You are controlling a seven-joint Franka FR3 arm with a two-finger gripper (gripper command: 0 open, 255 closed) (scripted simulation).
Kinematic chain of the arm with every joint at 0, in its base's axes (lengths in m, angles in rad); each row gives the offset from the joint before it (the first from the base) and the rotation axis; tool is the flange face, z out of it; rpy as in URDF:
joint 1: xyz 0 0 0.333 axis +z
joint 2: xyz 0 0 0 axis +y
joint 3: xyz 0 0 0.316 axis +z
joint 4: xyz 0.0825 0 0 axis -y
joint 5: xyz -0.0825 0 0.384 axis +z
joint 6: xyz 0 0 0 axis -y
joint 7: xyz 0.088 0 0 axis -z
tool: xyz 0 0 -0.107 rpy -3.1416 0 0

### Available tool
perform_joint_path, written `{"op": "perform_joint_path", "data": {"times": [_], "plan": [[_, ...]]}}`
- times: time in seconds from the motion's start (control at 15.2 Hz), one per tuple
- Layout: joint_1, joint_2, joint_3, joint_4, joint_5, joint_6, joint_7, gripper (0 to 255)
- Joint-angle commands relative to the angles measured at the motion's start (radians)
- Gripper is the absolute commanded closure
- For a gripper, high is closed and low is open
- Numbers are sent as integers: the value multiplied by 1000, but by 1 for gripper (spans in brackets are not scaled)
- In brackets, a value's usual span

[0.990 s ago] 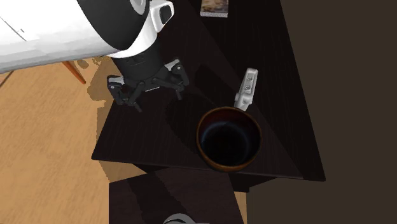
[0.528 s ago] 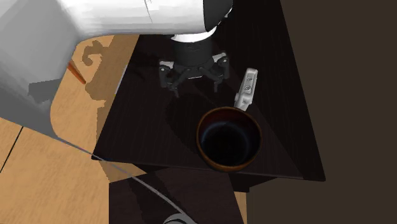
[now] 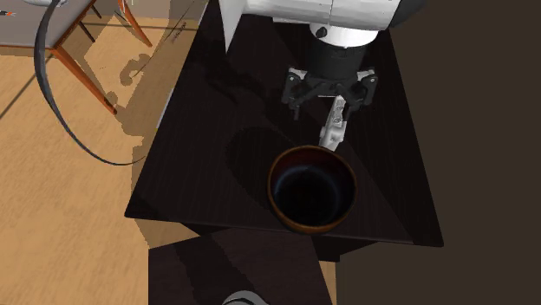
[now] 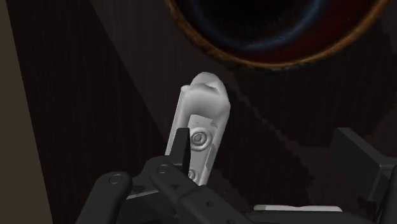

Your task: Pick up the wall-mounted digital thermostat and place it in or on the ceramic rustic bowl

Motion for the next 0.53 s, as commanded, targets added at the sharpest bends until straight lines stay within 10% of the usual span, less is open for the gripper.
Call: {"op": "perform_joint_path", "data": {"times": [0.0,0.46], "plan": [[-20,45,-42,33,4,9,-17,0],[-35,61,-69,-21,2,78,-22,0]]}}
